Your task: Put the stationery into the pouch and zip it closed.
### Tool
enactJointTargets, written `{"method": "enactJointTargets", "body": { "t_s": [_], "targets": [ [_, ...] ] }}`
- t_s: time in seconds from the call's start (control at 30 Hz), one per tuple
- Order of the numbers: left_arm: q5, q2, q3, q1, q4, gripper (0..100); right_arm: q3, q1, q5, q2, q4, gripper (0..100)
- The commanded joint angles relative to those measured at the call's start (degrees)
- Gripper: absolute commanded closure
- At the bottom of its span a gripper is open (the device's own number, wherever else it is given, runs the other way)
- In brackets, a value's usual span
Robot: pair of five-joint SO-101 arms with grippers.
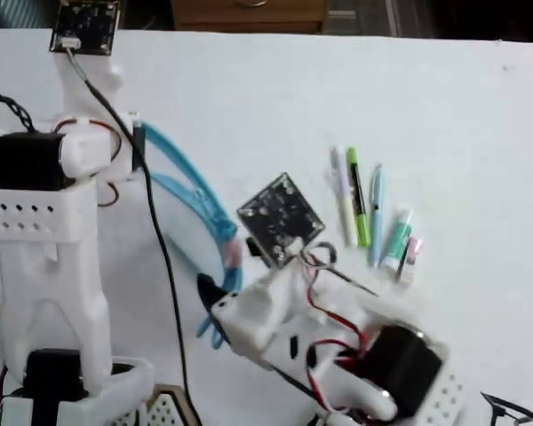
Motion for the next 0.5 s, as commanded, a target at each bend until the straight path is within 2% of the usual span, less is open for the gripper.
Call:
{"method": "enactJointTargets", "body": {
  "t_s": [0.0, 0.1, 0.23, 0.33, 0.47],
  "targets": [
    [0.6, 1.8, -0.7, 0.4, 0.5, 98, 3.2, -0.3, 0.4, 0.2, -4.9, 74.5],
    [0.6, 1.8, -0.7, 0.4, 0.5, 98, 5.9, 2.6, 0.4, 0.2, -7.6, 77.5],
    [0.6, 1.9, -0.7, 0.4, 0.5, 98, 6.4, 3.8, 6.2, 0.2, -8.4, 97.8],
    [0.6, 1.9, -0.6, 0.4, 0.4, 98, 6.4, 4.4, 7.3, -0.4, -7.2, 95.4],
    [0.6, 2.0, -0.5, 0.1, 0.1, 98, 7.8, 4.9, 8.0, -2.6, -5.8, 98.1]
  ]
}}
